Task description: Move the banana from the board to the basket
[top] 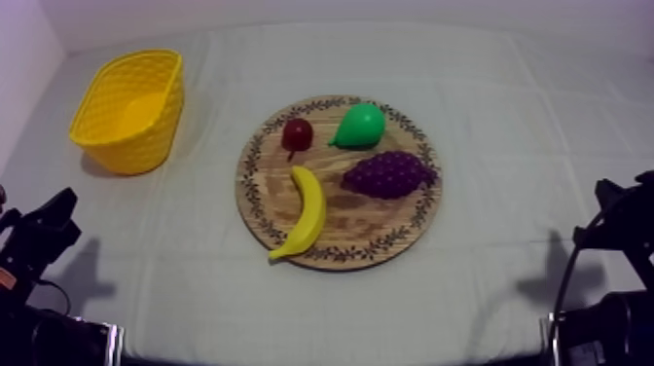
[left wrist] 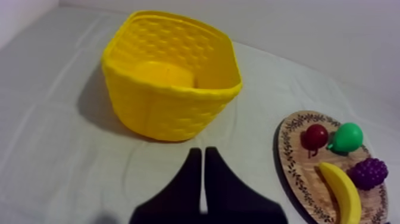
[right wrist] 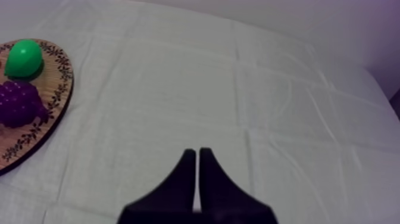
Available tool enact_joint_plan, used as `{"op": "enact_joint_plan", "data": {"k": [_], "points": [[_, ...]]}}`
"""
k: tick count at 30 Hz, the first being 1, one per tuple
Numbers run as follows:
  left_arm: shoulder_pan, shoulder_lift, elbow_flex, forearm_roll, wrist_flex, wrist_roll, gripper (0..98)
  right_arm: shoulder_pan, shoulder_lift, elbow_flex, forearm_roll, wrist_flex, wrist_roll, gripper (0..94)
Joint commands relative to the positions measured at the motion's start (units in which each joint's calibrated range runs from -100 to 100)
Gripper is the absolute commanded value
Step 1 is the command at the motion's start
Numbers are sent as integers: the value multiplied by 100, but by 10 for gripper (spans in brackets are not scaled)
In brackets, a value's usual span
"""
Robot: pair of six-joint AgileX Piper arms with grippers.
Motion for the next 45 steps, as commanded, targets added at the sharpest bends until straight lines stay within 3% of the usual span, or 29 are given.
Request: {"op": "enact_joint_plan", "data": {"k": [1, 11, 20, 32, 41, 45], "points": [[2, 0, -1, -3, -1, -35, 3, -1, -2, 2, 1, 0, 3, 3], [2, 0, -1, -3, -1, 59, 1, -1, -2, 2, 1, 0, 3, 3], [33, 79, -83, 55, -168, -57, 1, -1, -2, 2, 1, 0, 3, 3], [311, 1663, -2055, 54, 285, -239, 1, -1, -2, 2, 1, 0, 3, 3], [1067, 3188, -3811, 67, 778, -150, 1, -1, -2, 2, 1, 0, 3, 3], [1568, 3766, -4445, -70, 1146, 241, 1, -1, -2, 2, 1, 0, 2, 3]]}}
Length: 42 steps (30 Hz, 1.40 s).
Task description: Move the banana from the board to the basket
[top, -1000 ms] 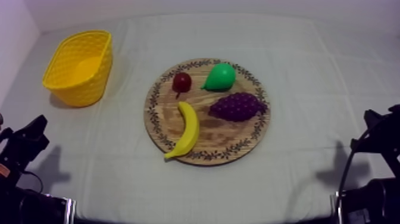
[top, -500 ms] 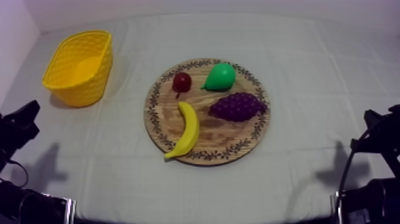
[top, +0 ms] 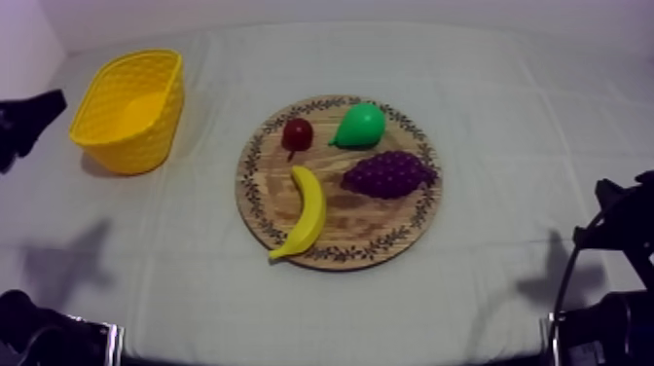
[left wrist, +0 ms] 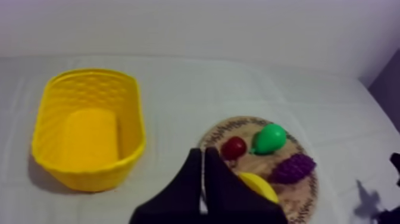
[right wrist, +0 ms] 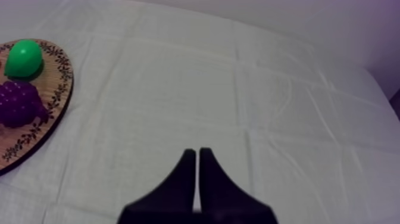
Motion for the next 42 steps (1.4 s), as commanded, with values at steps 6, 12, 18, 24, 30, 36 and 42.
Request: {"op": "enact_joint_plan", "data": {"k": [6, 12, 18, 24, 30, 36, 42], "points": [[1004, 1127, -1170, -228, 619, 706, 4, -1, -2, 2, 1, -3, 1, 3], [1651, 1895, -1775, -319, 986, 1119, 6, -1, -2, 2, 1, -3, 1, 3], [2136, 2674, -2152, -336, 1269, 1411, 9, -1, -2, 2, 1, -3, 1, 3], [2447, 3487, -2336, -294, 1368, 1454, 11, -1, -2, 2, 1, -3, 1, 3], [2548, 4234, -2385, -241, 1540, 1492, 17, -1, -2, 2, 1, -3, 1, 3], [2505, 4844, -2379, -227, 1853, 1509, 30, -1, -2, 2, 1, -3, 1, 3], [2476, 5151, -2477, -99, 1930, 1343, 323, -1, -2, 2, 1, -3, 1, 3]]}}
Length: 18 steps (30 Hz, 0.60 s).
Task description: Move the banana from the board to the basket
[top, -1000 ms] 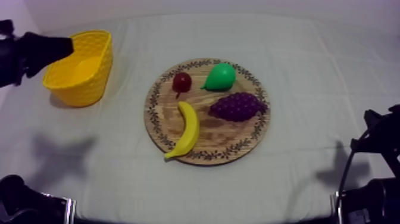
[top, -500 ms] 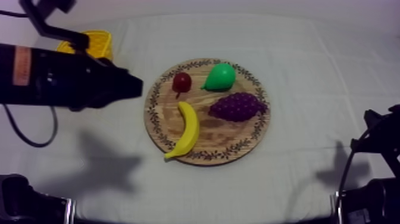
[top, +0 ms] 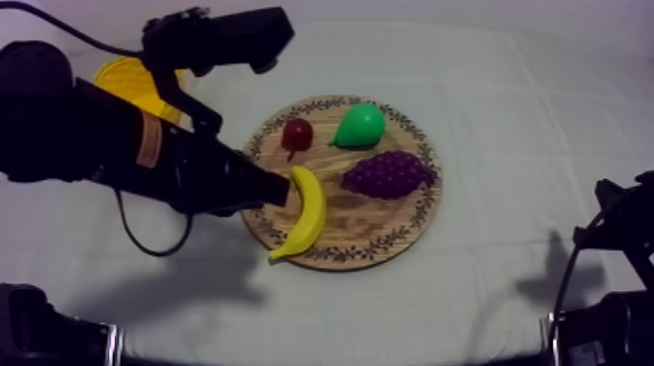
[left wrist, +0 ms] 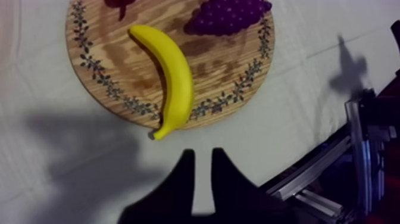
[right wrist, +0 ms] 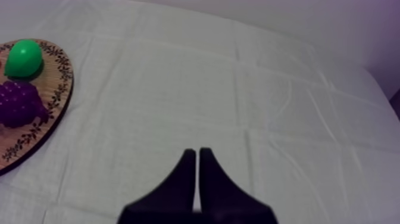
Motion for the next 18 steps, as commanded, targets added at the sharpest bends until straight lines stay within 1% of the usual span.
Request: {"op": "enact_joint_plan", "data": {"k": [1, 2, 3, 5, 6, 8, 10, 11, 16, 18], "points": [[-17, 36, -7, 32, -34, -1, 401, -1, -2, 2, 1, -3, 1, 3], [-19, 50, -2, 24, -70, 29, 467, -1, -2, 2, 1, -3, 1, 3], [-11, 59, 2, 8, -108, 47, 509, -1, -2, 2, 1, -3, 1, 3], [23, 68, -6, -40, -152, 85, 572, -1, -2, 2, 1, -3, 1, 3], [38, 70, -11, -70, -172, 131, 588, -1, -2, 2, 1, -3, 1, 3], [55, 71, -3, -90, -366, 169, 608, -1, -2, 2, 1, -3, 1, 3], [80, 75, 15, -64, -594, 116, 639, -1, -2, 2, 1, -3, 1, 3], [95, 79, 24, -56, -645, 150, 647, -1, -2, 2, 1, -3, 1, 3], [147, 170, 138, -63, -635, 510, 653, -1, -2, 2, 1, -3, 1, 3], [143, 248, 176, -44, -603, 605, 651, -1, -2, 2, 1, -3, 1, 3]]}}
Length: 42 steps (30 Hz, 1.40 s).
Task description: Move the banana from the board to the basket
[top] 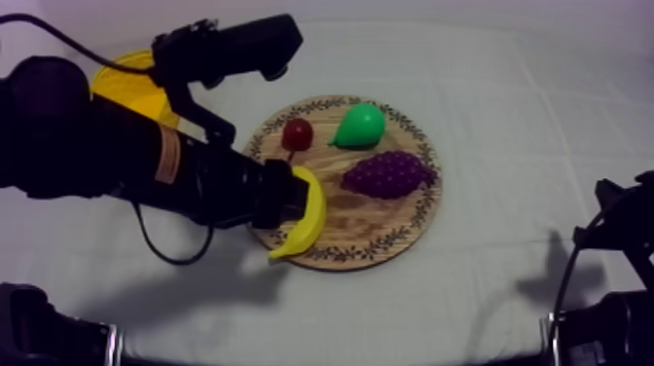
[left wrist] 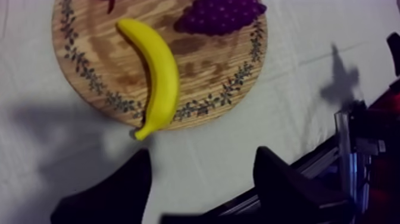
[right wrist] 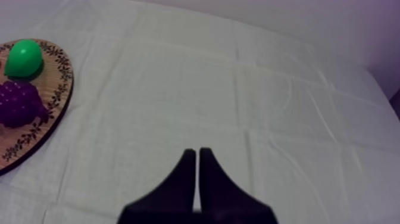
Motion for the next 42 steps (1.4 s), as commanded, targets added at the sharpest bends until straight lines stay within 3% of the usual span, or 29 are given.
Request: {"op": "enact_joint_plan", "data": {"k": [1, 9, 16, 25, 33, 37, 42], "points": [[-9, 71, 16, 23, 32, 162, 650, -1, -2, 2, 1, -3, -2, 3], [-141, 794, -233, 215, 75, 152, 647, -1, -2, 2, 1, -3, -2, 3], [-330, 1815, -905, 353, 183, -127, 649, -1, -2, 2, 1, -3, -2, 3], [-441, 3364, -2075, 397, 863, -356, 643, -1, -2, 2, 1, -3, -2, 3], [-435, 4219, -2700, 368, 1482, -332, 619, -1, -2, 2, 1, -3, -2, 3], [-445, 4448, -2770, 347, 1673, -305, 571, -1, -2, 2, 1, -3, -2, 3], [-439, 4628, -2874, 273, 1840, -324, 402, -1, -2, 2, 1, -3, -2, 3]]}}
